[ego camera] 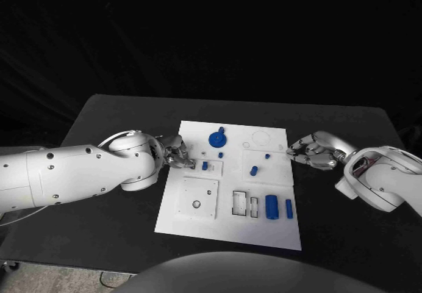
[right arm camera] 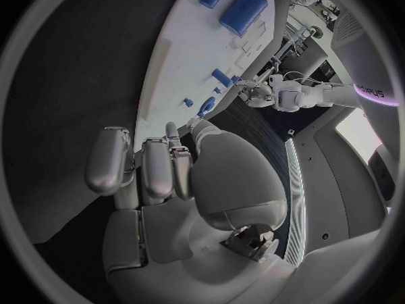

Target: Assemble the parts on the task board

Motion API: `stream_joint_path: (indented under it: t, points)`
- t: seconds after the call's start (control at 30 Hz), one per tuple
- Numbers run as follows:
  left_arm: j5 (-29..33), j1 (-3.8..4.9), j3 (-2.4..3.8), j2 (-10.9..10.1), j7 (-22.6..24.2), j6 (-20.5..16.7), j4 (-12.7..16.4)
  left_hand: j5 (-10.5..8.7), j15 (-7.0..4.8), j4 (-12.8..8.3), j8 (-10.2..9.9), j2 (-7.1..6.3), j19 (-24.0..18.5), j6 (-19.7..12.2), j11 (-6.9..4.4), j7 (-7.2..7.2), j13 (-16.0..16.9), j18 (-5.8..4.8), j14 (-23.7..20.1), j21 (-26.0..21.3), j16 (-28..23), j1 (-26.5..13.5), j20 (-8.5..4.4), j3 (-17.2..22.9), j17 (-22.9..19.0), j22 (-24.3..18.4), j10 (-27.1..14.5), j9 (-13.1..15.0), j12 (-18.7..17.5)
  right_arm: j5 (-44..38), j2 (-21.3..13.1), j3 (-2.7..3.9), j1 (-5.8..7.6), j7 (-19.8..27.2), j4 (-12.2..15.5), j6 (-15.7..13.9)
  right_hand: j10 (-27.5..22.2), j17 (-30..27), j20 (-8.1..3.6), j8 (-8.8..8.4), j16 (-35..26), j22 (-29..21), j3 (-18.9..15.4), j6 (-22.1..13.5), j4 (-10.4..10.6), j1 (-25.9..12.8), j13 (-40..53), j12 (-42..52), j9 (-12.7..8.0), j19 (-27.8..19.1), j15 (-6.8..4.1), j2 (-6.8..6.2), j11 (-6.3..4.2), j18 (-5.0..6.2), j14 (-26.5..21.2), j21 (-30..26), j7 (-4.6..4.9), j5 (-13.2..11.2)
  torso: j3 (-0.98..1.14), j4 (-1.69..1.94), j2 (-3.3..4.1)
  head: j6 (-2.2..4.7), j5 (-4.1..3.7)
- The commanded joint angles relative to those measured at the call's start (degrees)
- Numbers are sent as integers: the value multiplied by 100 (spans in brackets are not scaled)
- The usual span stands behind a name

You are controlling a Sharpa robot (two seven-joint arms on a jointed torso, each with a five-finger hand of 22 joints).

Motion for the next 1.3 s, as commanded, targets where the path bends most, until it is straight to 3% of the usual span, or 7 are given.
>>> stream_joint_path:
  t: [0.03,0.83,1.3]
  points:
    - [39,-4,-8,11,-22,54,36,-49,-36,29,24,34,31,54,-48,-8,1510,-22,591,16,14,17,-13,19,1506,1062,589,8,14,-9,8,0,-6,-1,-5,52,48,-5,0,-19,-21,716,33,-3,-13,35,439,-19,9,-34,42,-13,-1,74,235,-33,22,30,1,-1,6,1,-10]
    - [43,-6,-13,75,-28,-85,19,-450,-50,140,90,71,41,89,-60,-20,1510,-23,591,16,14,12,-31,110,1506,1062,589,31,14,-9,14,0,-11,3,-6,47,46,-9,1,-21,-24,715,34,-3,-16,36,436,-22,10,-35,42,-14,0,74,234,-35,21,32,1,4,5,1,-19]
    - [-43,-6,-10,93,-41,-172,-41,-485,-50,139,94,76,42,90,-62,-24,1510,-23,591,16,14,22,-32,119,1506,1062,589,32,14,-9,11,0,-14,-4,-14,62,46,-9,1,-21,-24,715,34,-3,-16,36,436,-22,10,-35,42,-14,0,74,234,-35,21,32,3,9,2,1,-23]
